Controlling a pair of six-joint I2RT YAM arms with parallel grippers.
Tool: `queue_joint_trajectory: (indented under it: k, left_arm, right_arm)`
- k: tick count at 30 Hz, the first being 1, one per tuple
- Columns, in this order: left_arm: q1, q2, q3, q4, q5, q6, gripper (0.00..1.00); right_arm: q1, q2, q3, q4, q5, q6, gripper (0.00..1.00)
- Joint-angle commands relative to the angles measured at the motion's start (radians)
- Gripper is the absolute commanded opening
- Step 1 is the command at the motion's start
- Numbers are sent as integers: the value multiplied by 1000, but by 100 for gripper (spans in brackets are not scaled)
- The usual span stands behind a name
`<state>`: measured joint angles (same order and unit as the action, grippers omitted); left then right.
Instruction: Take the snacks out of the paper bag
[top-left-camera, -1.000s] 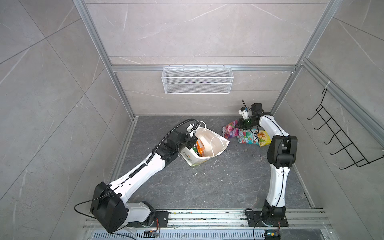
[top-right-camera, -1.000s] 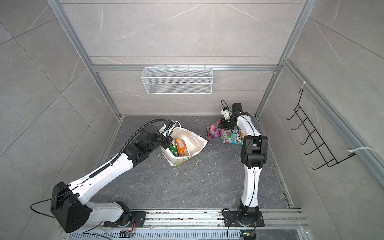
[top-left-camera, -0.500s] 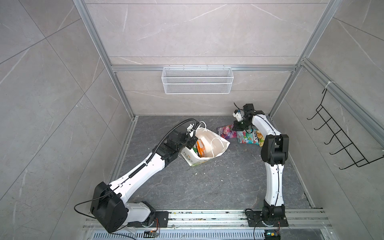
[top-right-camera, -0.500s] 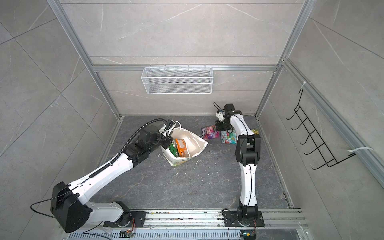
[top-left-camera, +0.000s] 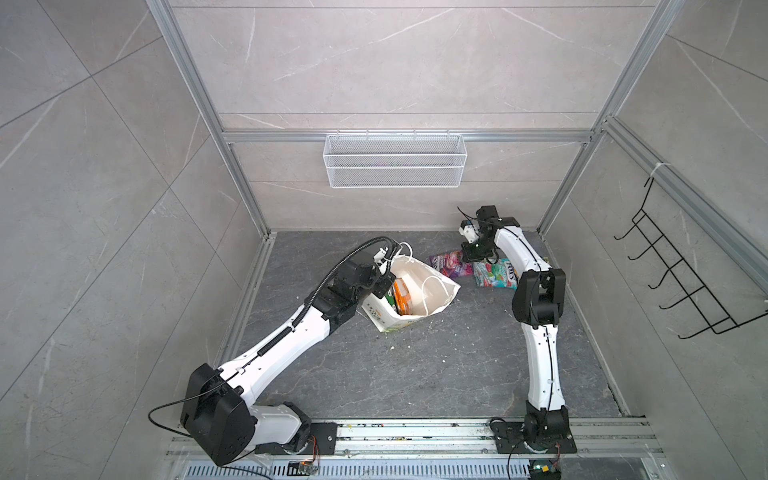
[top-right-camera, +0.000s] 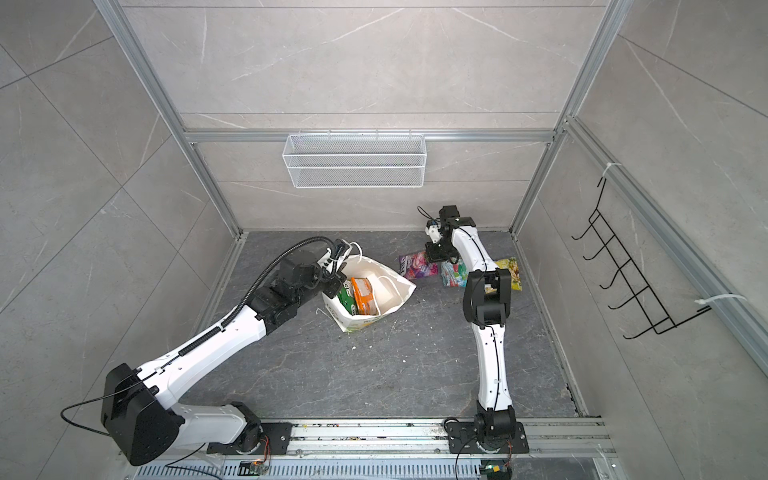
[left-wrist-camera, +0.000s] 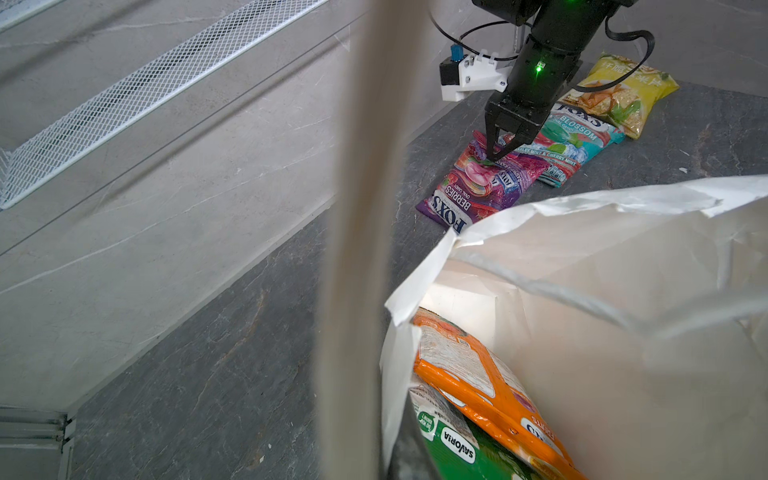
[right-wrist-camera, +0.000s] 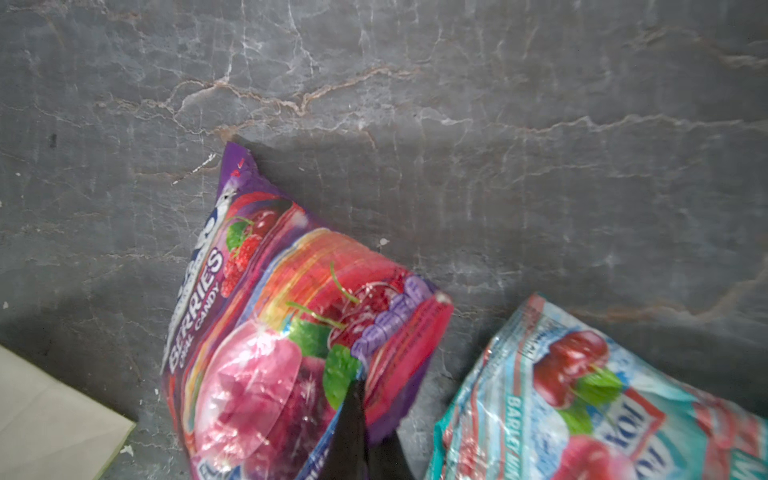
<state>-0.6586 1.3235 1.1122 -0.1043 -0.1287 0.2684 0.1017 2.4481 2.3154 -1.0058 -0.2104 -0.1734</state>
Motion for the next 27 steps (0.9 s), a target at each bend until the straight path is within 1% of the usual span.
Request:
queue_joint_trajectory:
  k: [1,2,5,8,10,12,14,15,18,19,22,23,24,26,27]
  left_arm:
    - [-3,-31,20,85,-3,-12,0]
    - [-3,-30,22,85,-3,-12,0]
    - [-4,-25,26,87,8,-12,0]
    - [-4,-11,38,83,11,-7,0]
    - [-4,-10,40,79,13,-6,0]
    - [-5,-15,29,92,9,-11,0]
    - [-4,-20,24,95,5,-11,0]
    - [-4,-23,22,92,5,-11,0]
    - [-4,-41,-6,107,-5,-15,0]
    - [-4,-45,-17,121,-8,-15,0]
    - [-4,-43,-12,111,-4,-10,0]
    - [-4,-40,-8,106,1,-11,0]
    - [-4,-39,-10,110,4,-11,0]
    - [-4,-31,-13,128,5,-11,0]
    - [-4,-27,-7,127,7,-11,0]
  right_arm:
    - [0,22,63,-51,33,-12,10]
    - [1,27,76,-63,46,-10,16]
    - [8,6,67,-56,54,-11,30]
    - [23,-22,60,-54,65,-7,37]
    - [39,-41,62,-60,145,23,42]
    - [54,-74,48,-57,191,53,45]
    - [71,-132,-38,3,179,113,53]
    - [77,-156,-86,37,166,146,56]
    - [107,-214,-227,154,110,230,58]
    - [122,-226,-261,190,115,254,62]
    - [151,-212,-279,232,160,300,71]
    - [157,-197,-270,234,169,306,77]
    - [164,-174,-253,231,173,306,80]
    - [179,-124,-194,190,230,320,81]
    - [183,-105,-170,177,239,321,81]
